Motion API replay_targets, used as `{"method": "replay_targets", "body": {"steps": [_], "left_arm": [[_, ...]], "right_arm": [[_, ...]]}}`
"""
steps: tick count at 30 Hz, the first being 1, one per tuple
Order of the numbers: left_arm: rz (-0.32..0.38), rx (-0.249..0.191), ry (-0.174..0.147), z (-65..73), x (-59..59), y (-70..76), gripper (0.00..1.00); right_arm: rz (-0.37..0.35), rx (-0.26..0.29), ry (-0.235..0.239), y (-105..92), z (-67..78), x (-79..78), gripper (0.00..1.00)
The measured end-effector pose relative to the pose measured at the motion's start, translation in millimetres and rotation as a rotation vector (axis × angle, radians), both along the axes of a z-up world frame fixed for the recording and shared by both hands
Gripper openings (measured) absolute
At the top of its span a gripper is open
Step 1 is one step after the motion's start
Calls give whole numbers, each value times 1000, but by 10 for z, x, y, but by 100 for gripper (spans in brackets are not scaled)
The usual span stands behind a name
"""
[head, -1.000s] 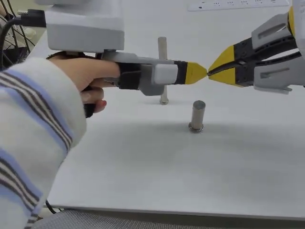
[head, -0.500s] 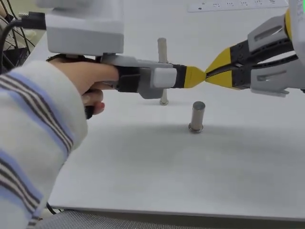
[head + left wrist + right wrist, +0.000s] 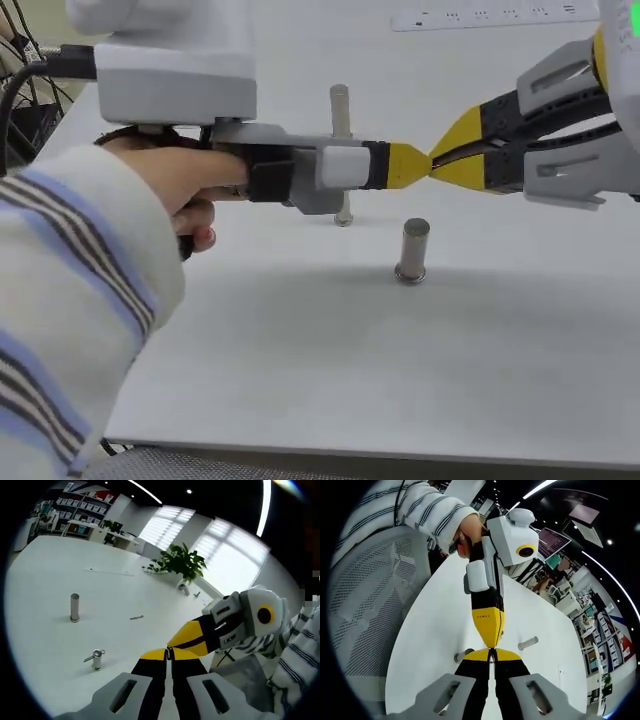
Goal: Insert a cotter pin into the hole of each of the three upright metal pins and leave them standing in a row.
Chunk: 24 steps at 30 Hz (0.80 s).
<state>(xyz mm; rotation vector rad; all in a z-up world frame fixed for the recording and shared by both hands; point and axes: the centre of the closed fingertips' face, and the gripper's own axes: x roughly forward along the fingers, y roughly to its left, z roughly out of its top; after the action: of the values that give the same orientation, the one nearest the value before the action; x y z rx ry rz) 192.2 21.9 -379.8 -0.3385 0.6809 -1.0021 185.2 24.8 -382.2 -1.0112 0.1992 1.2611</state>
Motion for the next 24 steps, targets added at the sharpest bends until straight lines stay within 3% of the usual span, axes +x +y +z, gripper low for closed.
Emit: {"method": "replay_targets", "body": {"steps": [1,9,13,15,17,24], "left_arm": [[2,2,8,-6,-4,3,0],[-17,42,-33,-19,-32,9,0],[-31,55,-38,-31,-56,6,0],[-40,63,-52,-32,-66,-4,0],[-65,88,-76,-48,-86,-4,0],[-116,140,-174,-25,-98,18,0]], "right_arm": [[0,1,2,2,-5,-4,0],[2,14,16,12,-30,-14,0],[3,21,18,12,-46,-12,1],[-14,20,21,0,-48,3,10],[-20,25,31,-20,-60,10,10],[-82,81,165,-126,-115,-19,13]]}}
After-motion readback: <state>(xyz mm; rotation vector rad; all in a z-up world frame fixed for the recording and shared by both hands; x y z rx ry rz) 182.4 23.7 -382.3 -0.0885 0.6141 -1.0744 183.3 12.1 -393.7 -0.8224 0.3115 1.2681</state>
